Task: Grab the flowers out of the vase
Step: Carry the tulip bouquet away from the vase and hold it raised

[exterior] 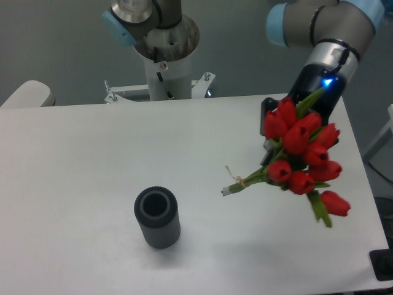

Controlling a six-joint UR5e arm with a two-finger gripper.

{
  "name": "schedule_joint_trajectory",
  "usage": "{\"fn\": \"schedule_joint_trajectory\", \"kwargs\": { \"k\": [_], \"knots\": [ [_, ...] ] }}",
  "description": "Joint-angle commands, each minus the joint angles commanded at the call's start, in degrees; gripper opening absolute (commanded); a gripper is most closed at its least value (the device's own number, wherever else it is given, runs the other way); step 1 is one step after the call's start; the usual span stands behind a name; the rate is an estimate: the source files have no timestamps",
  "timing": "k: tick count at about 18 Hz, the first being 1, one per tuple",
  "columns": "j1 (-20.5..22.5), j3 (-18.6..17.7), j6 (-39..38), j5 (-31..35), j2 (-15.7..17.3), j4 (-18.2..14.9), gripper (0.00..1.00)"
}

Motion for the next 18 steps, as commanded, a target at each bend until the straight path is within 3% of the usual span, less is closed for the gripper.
{"fn": "schedule_joint_trajectory", "kwargs": {
  "k": [18],
  "knots": [
    [0.5, -1.1, 0.6, 0.3, 0.6, 0.2, 0.37]
  ]
}}
